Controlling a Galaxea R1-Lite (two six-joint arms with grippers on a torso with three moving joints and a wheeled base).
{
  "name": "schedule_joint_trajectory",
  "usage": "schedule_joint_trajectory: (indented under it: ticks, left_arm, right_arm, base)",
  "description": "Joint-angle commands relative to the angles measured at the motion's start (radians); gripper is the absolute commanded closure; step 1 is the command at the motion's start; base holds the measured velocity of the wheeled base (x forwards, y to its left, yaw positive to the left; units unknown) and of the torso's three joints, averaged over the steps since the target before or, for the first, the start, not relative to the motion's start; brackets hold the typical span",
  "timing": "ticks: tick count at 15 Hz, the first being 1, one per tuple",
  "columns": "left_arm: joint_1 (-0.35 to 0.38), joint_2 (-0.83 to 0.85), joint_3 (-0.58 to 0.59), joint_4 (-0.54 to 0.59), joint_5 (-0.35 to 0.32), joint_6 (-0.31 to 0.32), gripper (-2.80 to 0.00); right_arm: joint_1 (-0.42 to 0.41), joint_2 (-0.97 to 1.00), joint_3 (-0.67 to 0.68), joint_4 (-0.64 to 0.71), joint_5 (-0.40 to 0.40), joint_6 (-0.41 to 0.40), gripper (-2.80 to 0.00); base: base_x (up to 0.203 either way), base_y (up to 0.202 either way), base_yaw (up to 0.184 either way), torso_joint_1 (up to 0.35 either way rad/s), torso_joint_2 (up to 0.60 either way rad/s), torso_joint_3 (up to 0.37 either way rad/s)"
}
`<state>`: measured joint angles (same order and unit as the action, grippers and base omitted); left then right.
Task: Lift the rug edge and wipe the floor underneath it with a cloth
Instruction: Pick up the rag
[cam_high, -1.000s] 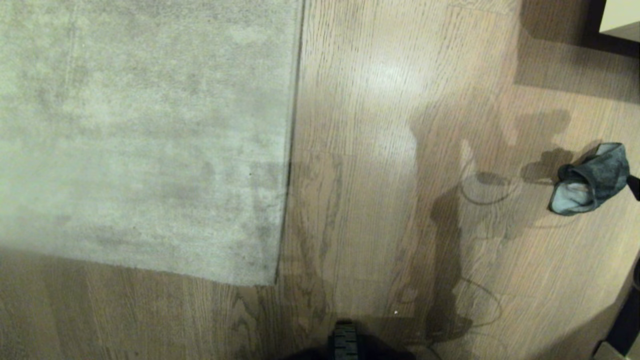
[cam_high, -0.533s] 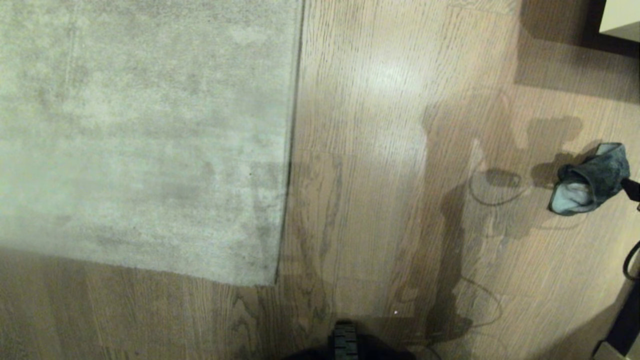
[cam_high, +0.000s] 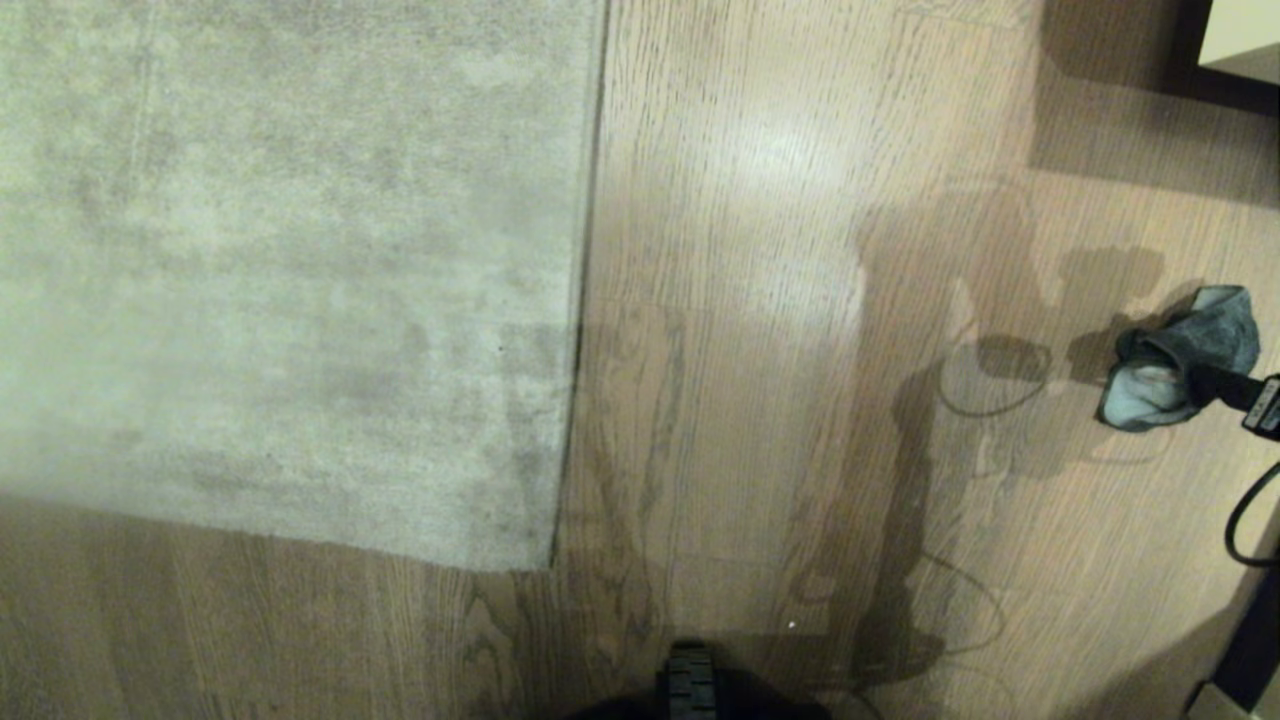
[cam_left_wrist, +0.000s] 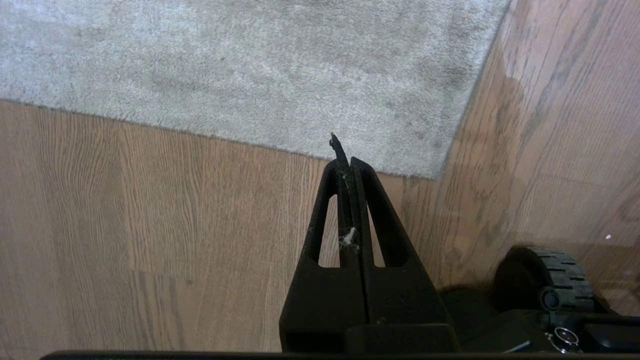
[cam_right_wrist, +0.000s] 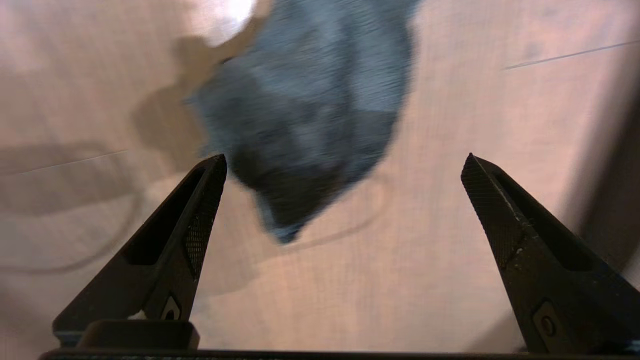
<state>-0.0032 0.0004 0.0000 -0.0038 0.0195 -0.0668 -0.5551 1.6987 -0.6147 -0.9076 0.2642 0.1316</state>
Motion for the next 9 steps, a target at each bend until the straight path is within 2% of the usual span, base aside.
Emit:
schedule_joint_trajectory:
  ticks: [1, 9]
  left_arm:
    - [0.0, 0.001, 0.0, -0.001, 0.0, -0.001, 0.0]
    - [0.0, 0.001, 0.0, -0.001, 0.0, -0.001, 0.0]
  right_arm:
    - [0.001, 0.02, -0.002, -0.014, 0.034, 0.008, -2.8]
    - [0.003, 0.143, -0.104, -0.046, 0.032, 0.001, -2.8]
  base:
    - [0.0, 0.0, 0.0, 0.0, 0.0, 0.0]
    - [0.0, 0.0, 0.0, 0.0, 0.0, 0.0]
